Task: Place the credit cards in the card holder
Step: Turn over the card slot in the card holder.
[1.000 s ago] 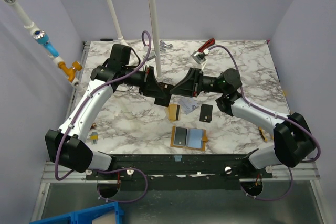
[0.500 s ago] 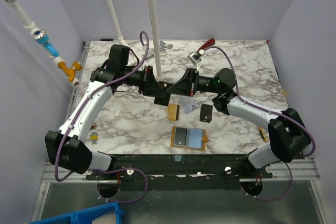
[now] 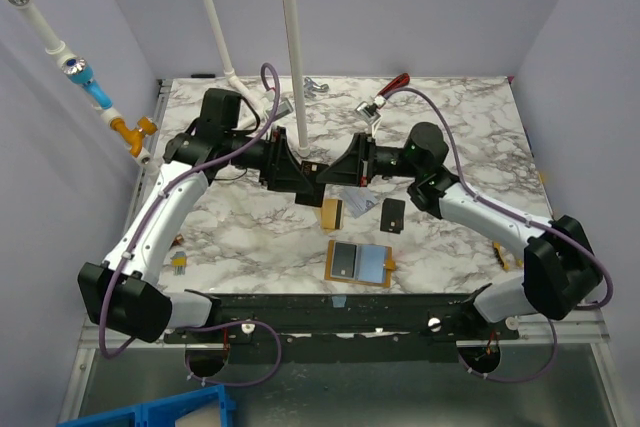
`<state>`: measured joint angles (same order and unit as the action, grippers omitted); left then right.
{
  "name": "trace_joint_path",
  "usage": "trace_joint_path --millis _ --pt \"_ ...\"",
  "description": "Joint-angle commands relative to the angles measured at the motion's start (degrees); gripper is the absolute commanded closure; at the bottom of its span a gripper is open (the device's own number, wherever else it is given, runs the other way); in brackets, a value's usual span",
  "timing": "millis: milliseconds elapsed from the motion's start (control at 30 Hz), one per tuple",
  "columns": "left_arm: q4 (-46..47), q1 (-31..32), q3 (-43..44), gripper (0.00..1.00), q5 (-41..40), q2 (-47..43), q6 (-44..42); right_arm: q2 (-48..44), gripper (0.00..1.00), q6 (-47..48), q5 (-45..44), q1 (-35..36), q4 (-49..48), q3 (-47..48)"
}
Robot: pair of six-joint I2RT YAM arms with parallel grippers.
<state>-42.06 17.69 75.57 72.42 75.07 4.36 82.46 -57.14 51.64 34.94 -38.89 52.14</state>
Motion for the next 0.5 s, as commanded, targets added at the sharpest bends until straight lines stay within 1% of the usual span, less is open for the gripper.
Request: trace_joint_path --millis 0,67,133,200,267,367,400,467 --pt "-1.8 -0.8 -1.3 0.54 -2.7 -1.5 -3.9 -2.8 0.99 9.6 -0.9 0.1 16.7 3.7" --pt "-4.4 0.3 -2.3 0.50 -8.1 -1.7 -10.2 -3.5 0.99 15.6 -6.7 0.1 30.9 5.1" --pt "-4.9 2.2 -5.2 0.50 -15.2 -1.7 -16.1 -3.4 0.99 18.9 -12.4 0.0 41.5 4.6" --pt "-4.9 5.3 -7.9 0.50 -22.5 -0.7 -20.2 -3.5 0.99 19.5 -17.2 0.0 48.2 1.5" --pt "-2.5 9.8 -11.3 0.51 -29.4 0.4 -22.7 -4.3 0.99 18.8 -21.9 0.0 52.4 -2.6" --pt "3.0 16.4 -15.8 0.53 -37.8 2.3 -24.4 -7.0 0.99 16.6 -26.1 -0.2 54.9 -9.1" --pt "4.2 18.3 -16.7 0.53 -39.0 3.5 -24.4 -8.3 0.99 16.1 -27.2 -0.2 55.4 -10.9" --pt "5.5 20.3 -17.0 0.55 -39.0 6.4 -23.8 -11.0 0.99 14.8 -28.9 -0.3 56.2 -13.6"
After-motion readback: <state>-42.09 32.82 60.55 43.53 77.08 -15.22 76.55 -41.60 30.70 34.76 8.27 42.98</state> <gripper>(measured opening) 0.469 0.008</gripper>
